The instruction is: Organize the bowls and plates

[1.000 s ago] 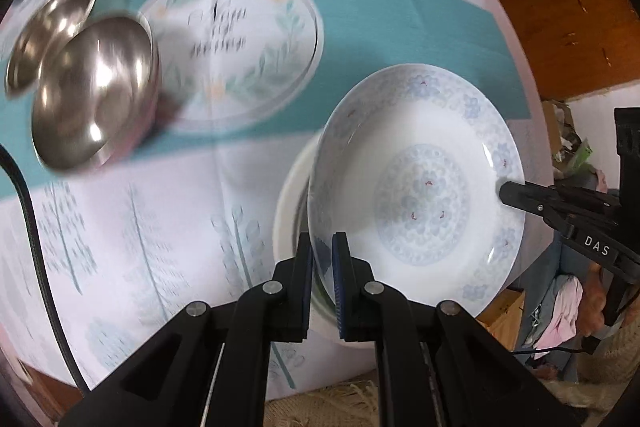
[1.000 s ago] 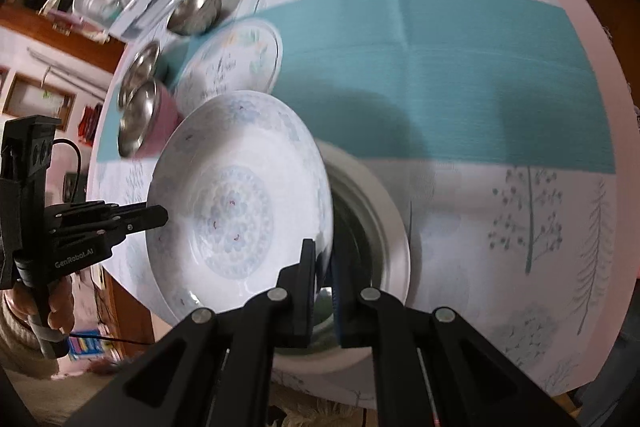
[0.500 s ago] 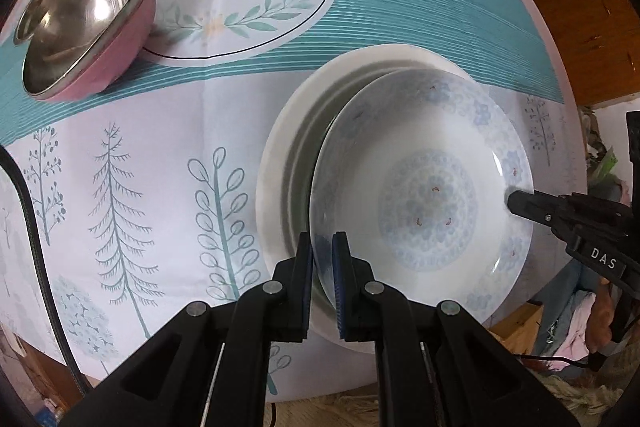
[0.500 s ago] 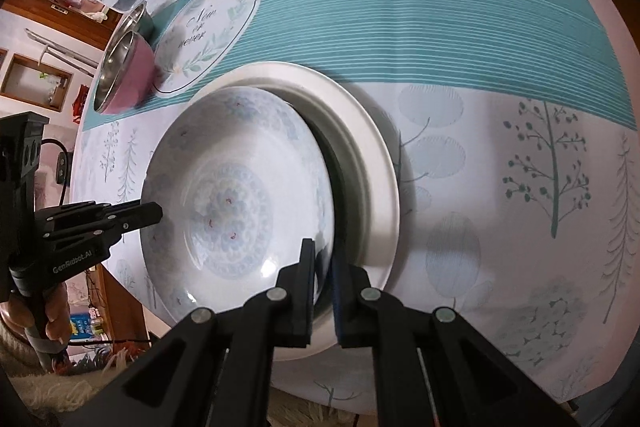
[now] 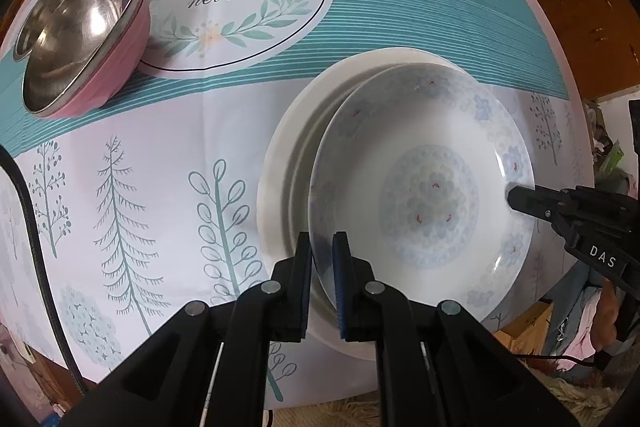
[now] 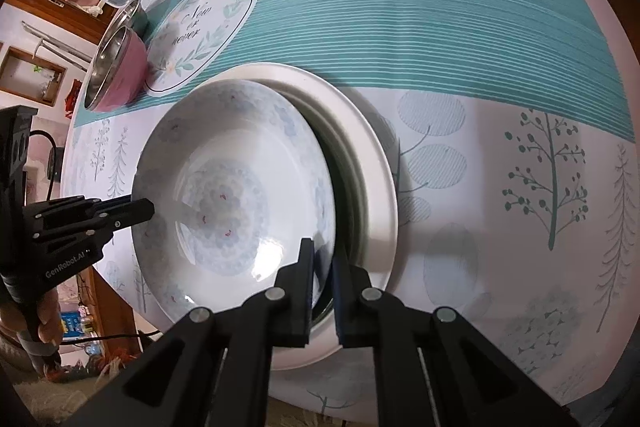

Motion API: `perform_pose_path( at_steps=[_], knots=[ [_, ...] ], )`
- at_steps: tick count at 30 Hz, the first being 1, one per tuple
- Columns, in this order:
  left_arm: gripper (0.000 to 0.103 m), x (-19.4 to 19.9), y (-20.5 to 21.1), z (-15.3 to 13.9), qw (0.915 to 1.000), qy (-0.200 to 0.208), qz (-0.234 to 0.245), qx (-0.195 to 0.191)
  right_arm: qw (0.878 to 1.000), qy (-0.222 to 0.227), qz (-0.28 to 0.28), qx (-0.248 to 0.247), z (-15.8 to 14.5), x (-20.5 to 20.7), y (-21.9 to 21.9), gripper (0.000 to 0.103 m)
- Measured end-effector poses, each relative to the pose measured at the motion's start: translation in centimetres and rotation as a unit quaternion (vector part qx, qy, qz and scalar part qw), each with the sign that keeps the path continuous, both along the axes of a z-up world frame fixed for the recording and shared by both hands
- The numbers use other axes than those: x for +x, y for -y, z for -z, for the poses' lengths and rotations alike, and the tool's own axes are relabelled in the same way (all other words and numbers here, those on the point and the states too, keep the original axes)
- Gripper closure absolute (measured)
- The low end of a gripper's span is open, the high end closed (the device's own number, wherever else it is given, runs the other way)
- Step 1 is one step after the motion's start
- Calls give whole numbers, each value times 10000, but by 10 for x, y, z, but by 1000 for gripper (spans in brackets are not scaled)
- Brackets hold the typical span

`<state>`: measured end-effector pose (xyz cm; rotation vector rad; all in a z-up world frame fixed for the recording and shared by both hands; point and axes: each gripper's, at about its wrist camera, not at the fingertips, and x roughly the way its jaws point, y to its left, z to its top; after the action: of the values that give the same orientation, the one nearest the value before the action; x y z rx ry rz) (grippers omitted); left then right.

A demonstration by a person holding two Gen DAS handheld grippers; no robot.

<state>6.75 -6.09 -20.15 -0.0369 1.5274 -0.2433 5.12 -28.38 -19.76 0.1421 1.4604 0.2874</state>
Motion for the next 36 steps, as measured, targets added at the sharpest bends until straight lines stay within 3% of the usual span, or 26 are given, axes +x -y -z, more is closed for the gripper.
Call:
perform_pose_path(
  at_steps=[9,12,14,19,24,29,36],
  knots=[
    [94,-3,5,-5,9998,36,182,50,9996,8,-162,-219,-1,-1,-7,92],
    [85,-3,7,-9,9997,80,214,34,9991,122,-204,-342,-7,-2,-8,92],
    [71,-3,9,-14,9995,178,259,97,9985,220,-244,-435,-12,-3,-10,92],
    [56,-3,11,-22,9986,371,314,195,9979,372,-257,-473,-22,-3,-10,92],
    [49,-6,11,-30,9981,478,310,230,9976,443,-280,-456,-27,-7,-13,92],
    [35,-15,16,-45,9967,719,240,272,9975,490,-327,-383,-34,-14,-16,92],
    [24,-35,17,-70,9944,1053,-69,87,9968,649,-418,-208,-48,-30,-21,91]
  ],
)
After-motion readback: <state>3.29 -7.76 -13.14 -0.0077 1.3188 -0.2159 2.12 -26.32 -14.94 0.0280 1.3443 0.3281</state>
